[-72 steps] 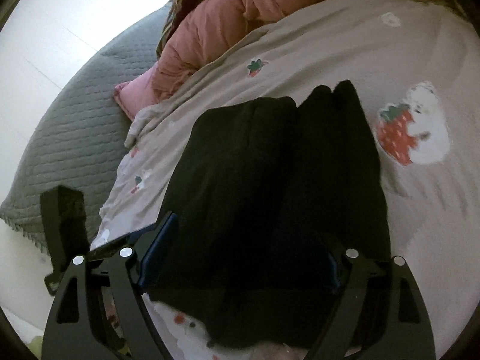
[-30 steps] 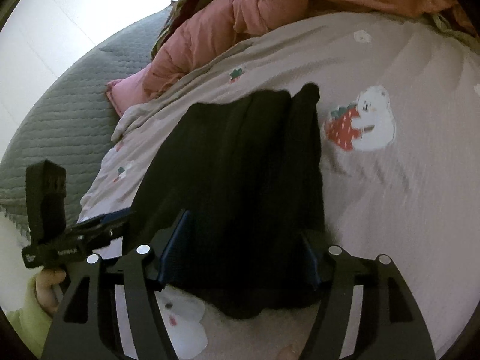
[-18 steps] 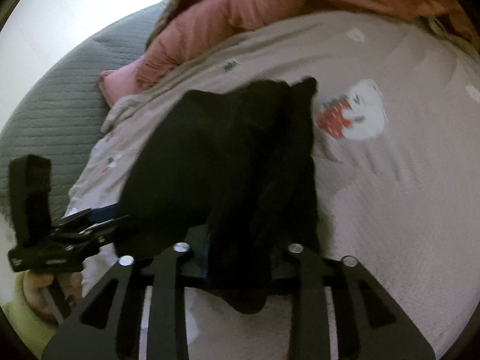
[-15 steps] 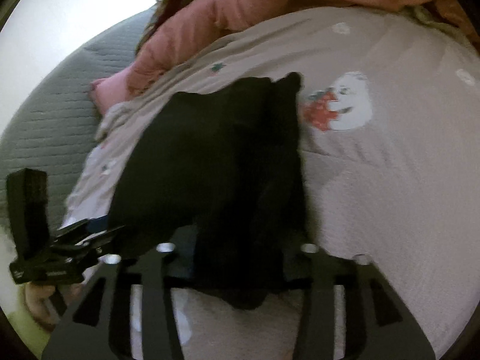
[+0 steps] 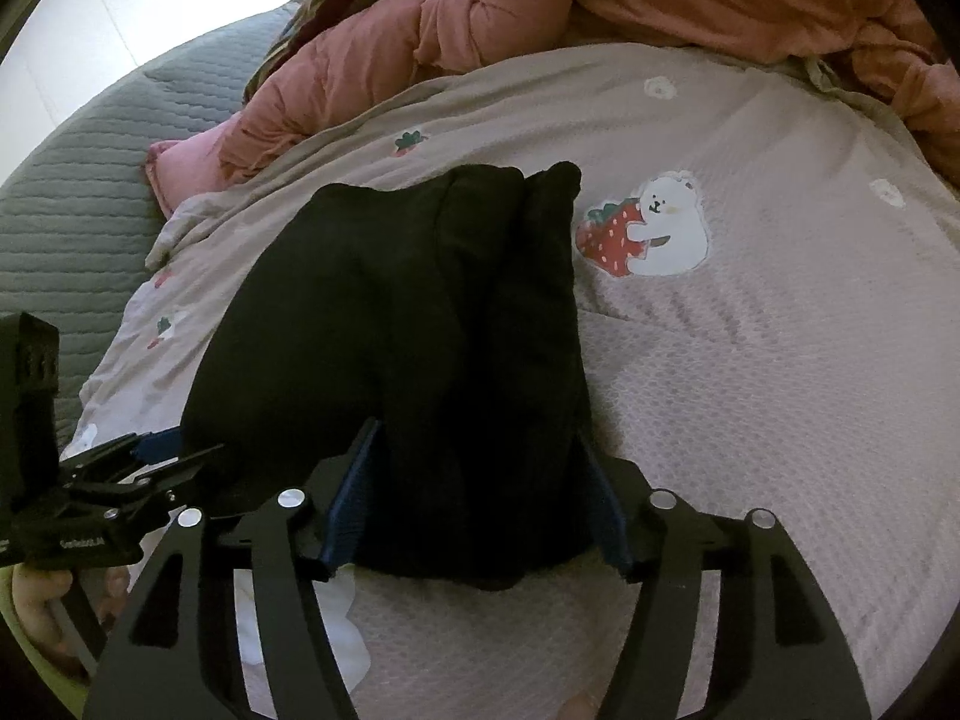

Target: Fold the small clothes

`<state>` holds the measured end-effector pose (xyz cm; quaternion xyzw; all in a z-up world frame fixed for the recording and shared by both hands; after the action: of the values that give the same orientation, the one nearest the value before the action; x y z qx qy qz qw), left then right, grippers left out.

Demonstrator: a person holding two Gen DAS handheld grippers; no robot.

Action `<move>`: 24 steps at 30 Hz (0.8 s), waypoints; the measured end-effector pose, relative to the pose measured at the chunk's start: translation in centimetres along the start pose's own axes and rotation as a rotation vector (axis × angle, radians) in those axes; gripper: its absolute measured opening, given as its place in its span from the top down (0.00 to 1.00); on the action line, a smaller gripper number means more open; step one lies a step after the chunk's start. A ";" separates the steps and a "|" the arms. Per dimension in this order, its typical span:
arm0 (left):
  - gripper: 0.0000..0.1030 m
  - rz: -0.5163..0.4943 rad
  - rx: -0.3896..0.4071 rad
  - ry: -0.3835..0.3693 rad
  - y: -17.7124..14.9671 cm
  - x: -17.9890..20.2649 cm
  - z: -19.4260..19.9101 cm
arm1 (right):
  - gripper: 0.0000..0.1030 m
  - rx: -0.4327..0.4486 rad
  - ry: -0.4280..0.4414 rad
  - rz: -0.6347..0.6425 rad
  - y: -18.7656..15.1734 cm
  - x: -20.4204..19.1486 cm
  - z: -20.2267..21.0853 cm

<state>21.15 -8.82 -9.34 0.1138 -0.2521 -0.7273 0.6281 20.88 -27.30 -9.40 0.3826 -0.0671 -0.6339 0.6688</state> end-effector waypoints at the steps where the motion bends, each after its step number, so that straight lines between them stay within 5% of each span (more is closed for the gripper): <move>1: 0.22 0.003 0.000 -0.001 0.0 0.0 0.0 | 0.34 0.003 -0.006 0.002 0.0 0.0 0.1; 8: 0.22 0.005 0.001 0.000 0.0 0.0 0.4 | 0.13 -0.008 -0.045 -0.007 -0.2 0.5 0.5; 24: 0.18 0.019 0.032 0.014 0.2 -0.5 2.0 | 0.09 0.074 -0.077 0.023 0.7 -0.6 4.0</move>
<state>20.46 -7.85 -7.57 0.1267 -0.2602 -0.7164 0.6348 19.01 -28.56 -5.92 0.3817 -0.1203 -0.6375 0.6584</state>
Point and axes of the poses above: each gripper's, at about its wrist camera, not at the fingertips, and z roughly against the way its jaws point, x to its right, y to its top, the point moved 8 cm from there along -z, roughly the way its jaws point, and after that the axes turned 7 degrees about y, right-handed, at the moved point
